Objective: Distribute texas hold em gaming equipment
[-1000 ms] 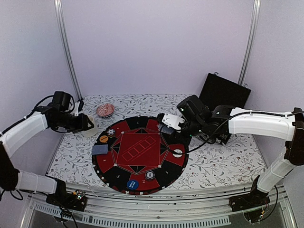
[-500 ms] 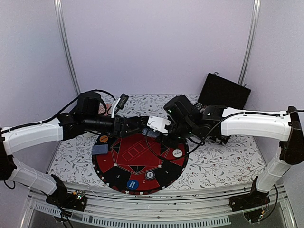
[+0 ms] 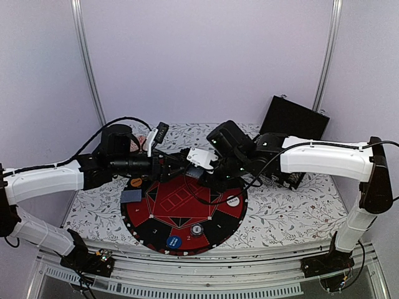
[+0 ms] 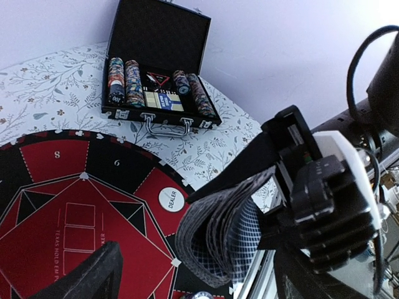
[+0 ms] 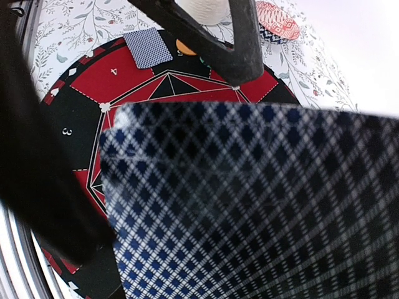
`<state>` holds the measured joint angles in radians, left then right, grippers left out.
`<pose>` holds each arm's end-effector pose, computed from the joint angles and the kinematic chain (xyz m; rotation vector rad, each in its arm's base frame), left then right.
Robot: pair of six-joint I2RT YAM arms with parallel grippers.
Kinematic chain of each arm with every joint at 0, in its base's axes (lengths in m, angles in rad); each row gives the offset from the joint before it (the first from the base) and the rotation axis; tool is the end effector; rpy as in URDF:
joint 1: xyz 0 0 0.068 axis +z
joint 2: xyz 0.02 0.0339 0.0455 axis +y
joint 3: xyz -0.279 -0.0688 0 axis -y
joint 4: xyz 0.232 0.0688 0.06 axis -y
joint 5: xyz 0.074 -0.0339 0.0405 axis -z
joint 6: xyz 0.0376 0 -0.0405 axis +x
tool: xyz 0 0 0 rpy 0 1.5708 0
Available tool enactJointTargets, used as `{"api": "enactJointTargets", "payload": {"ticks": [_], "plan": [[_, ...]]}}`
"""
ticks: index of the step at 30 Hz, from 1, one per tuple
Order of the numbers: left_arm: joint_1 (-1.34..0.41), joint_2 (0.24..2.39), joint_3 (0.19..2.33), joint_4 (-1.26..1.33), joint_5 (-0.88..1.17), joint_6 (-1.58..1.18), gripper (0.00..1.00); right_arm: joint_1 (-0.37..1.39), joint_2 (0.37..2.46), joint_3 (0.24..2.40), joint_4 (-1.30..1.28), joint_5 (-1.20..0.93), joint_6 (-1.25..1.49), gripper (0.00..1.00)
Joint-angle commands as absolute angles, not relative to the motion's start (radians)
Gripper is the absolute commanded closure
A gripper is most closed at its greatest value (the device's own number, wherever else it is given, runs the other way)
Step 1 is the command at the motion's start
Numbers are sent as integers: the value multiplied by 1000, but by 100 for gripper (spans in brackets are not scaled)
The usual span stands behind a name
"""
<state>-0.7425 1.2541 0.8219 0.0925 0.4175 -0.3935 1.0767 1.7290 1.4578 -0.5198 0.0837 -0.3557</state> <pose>0.1894 -0.1945 0.2998 0.6534 1.9508 -1.1374 0.1839 0.3348 0.3054 -1.5266 1.8161 0.2509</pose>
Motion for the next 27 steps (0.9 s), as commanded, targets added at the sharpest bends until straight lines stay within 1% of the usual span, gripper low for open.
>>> {"api": "enactJointTargets", "payload": {"ticks": [1, 4, 8, 10, 12, 14, 15, 22, 27], "plan": [[-754, 1290, 834, 155, 398, -408, 14, 1083, 1754, 1498, -544, 63, -341, 57], [-754, 1322, 839, 168, 398, -429, 16, 1082, 1764, 1508, -546, 59, -340, 57], [-754, 1344, 840, 183, 377, -460, 21, 1082, 1769, 1509, -544, 58, -339, 57], [-754, 1344, 840, 179, 363, -462, 28, 1083, 1767, 1503, -545, 62, -339, 57], [-754, 1334, 845, 155, 338, -457, 40, 1083, 1764, 1496, -545, 67, -339, 57], [-755, 1322, 849, 127, 314, -443, 48, 1082, 1760, 1486, -545, 75, -338, 57], [-755, 1315, 850, 108, 305, -437, 51, 1083, 1757, 1481, -545, 79, -340, 57], [-750, 1287, 848, 25, 256, -408, 57, 1083, 1753, 1473, -543, 89, -345, 58], [-749, 1267, 846, 4, 252, -401, 58, 1083, 1753, 1473, -546, 94, -350, 58]]}}
